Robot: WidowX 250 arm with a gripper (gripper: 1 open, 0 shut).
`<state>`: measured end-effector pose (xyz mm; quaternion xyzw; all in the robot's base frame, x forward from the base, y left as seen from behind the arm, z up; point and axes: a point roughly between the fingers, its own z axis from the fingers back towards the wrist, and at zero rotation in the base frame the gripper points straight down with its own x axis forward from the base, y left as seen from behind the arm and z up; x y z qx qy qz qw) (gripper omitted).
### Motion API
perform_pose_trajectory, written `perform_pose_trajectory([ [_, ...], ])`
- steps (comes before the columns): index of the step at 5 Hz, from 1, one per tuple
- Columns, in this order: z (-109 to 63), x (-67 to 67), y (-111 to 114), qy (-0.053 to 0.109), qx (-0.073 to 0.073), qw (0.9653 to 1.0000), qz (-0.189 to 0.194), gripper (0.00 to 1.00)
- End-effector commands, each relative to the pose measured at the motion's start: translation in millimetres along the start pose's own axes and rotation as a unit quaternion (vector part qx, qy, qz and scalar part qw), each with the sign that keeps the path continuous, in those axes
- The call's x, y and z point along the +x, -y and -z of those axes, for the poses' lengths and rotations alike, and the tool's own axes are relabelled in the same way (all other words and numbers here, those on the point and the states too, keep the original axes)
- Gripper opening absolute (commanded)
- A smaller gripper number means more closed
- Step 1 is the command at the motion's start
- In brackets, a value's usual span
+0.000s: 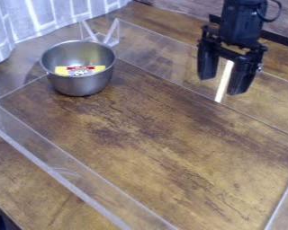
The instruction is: Put the yellow object in the silver pot
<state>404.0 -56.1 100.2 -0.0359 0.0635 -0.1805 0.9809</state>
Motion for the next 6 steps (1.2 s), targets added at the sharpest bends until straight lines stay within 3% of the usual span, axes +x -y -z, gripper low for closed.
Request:
perform_pose_trajectory([
  [1, -36.2, -0.4, -11, 0.035, 0.019, 0.9992, 0.006, 1.00],
  [4, -3.4, 20.1, -15, 0.042, 0.048, 0.9979, 0.015, 1.00],
  [6, -14.3, 38.7, -7, 0.049, 0.068, 0.9963, 0.022, 1.00],
])
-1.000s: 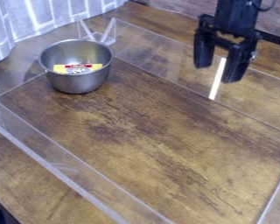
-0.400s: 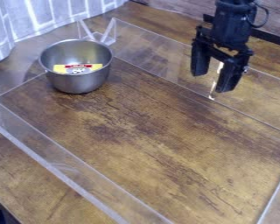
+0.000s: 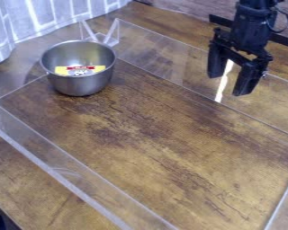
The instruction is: Put the yellow object in the silver pot
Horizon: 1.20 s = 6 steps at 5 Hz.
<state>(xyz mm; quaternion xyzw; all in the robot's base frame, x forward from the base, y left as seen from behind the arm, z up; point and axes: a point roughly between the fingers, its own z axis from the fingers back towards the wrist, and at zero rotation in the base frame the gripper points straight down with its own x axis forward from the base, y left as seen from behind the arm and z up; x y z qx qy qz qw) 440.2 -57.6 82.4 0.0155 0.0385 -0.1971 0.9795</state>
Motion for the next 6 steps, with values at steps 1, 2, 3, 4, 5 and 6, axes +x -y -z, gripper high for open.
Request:
perform_pose_trajectory([
  [1, -28.8, 3.7, 0, 0.037, 0.013, 0.9992, -0.003, 1.00],
  [2, -7.0, 3.6, -5, 0.035, 0.010, 0.9989, 0.029, 1.00],
  [3, 14.7, 2.6, -8, 0.035, 0.006, 0.9975, 0.060, 1.00],
  [4, 20.1, 0.9, -16, 0.036, 0.004, 0.9981, 0.050, 0.00],
  [5, 19.4, -3.3, -24, 0.036, 0.008, 0.9984, 0.042, 0.00],
  [6, 4.4, -12.1, -33, 0.037, 0.021, 0.9986, 0.030, 0.00],
])
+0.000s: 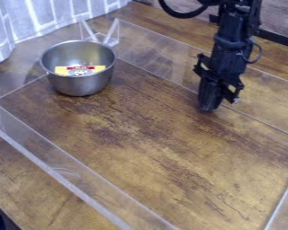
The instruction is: Put the yellow object in the silver pot
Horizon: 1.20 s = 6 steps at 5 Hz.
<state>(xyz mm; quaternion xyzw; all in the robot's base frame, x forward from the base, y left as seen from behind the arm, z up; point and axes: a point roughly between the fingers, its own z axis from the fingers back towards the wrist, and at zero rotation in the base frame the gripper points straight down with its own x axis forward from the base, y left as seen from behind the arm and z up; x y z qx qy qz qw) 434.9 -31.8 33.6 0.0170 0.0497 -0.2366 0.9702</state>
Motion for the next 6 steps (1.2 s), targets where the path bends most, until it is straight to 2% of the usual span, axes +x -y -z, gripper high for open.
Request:
perform_pose_trajectory([
  [1, -70.7, -13.6, -9, 0.055, 0.046, 0.9970, -0.027, 0.00],
  [2, -110.1, -30.6, -11, 0.069, 0.086, 0.9922, -0.059, 1.00],
  [3, -134.7, -52.5, -16, 0.081, 0.116, 0.9865, -0.082, 0.00],
  [4, -133.6, -41.8, -11, 0.093, 0.119, 0.9856, -0.075, 0.00],
  [5, -120.9, -30.3, -9, 0.102, 0.115, 0.9867, -0.051, 1.00],
  [6, -111.1, -12.6, -9, 0.111, 0.111, 0.9874, -0.025, 1.00],
])
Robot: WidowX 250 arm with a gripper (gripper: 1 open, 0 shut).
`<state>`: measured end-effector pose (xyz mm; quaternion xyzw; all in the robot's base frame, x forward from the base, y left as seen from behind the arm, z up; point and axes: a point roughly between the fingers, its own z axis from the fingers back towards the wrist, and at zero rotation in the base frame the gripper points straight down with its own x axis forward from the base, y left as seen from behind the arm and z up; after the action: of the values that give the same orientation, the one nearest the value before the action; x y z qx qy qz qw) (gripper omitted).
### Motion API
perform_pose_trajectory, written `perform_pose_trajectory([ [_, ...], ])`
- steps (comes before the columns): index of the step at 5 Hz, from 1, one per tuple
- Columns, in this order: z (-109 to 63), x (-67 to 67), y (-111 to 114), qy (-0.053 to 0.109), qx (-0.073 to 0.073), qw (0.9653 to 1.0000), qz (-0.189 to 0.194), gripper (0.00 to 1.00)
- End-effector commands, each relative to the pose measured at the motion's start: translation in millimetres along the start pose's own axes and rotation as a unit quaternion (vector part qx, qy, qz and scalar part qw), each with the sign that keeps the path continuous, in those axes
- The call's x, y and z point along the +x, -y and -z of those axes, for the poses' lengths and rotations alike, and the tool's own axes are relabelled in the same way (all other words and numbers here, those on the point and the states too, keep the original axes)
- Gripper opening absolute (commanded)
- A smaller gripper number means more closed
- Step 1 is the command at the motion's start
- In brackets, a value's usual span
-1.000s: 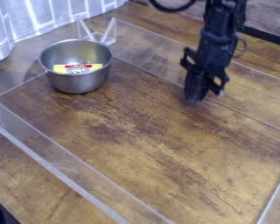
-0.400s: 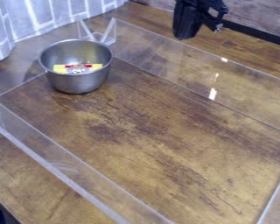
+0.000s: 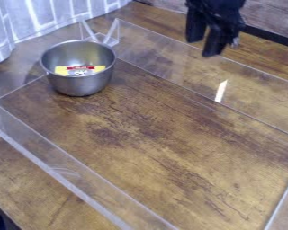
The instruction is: Put the yellow object in the silver pot
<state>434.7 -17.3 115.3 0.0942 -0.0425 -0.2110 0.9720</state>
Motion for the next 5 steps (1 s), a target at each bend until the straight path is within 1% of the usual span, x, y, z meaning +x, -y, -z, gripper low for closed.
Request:
perform_pose_trajectory([
  [1, -23.3, 17.0, 8, 0.053, 0.008, 0.9983, 0.021, 1.00],
  [2, -19.8, 24.0, 26, 0.065, 0.000, 0.9969, 0.043, 1.00],
  [3, -17.8, 26.6, 42, 0.074, -0.008, 0.9954, 0.060, 1.00],
  [4, -18.4, 24.2, 35, 0.077, -0.011, 0.9948, 0.066, 0.00],
  [5, -30.2, 19.5, 22, 0.079, -0.006, 0.9947, 0.066, 0.00],
])
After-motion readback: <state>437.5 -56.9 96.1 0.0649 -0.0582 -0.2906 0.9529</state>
